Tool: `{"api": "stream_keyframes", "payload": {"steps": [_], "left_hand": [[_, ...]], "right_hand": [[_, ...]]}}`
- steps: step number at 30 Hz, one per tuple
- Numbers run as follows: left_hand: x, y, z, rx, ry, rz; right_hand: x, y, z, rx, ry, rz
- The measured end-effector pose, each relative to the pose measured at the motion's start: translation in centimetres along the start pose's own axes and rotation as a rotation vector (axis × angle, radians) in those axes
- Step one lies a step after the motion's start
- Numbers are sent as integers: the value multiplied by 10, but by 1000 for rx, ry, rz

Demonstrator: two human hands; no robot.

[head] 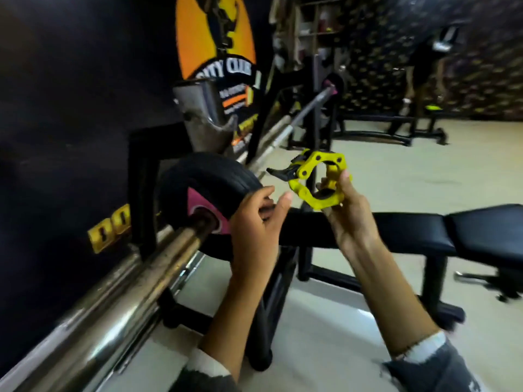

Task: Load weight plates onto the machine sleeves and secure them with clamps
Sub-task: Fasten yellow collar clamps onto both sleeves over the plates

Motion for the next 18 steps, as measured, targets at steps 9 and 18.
{"api": "stream_keyframes", "payload": {"steps": [9,18], "left_hand": [[4,142,18,-618,633,447],[-150,191,-8,-559,628,564]], "right_hand": [[-70,170,-26,-124,220,-282],[-29,306,-32,-148,724,-7]]}}
Point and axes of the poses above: each hand's wrist, its own y-axis away from the middle knuckle, its own x-axis out of the palm, z = x × y, the point moved 8 cm from there along -y, towards the middle knuckle, and after that the axes turned 9 degrees about -z, right-handed, at the moved point
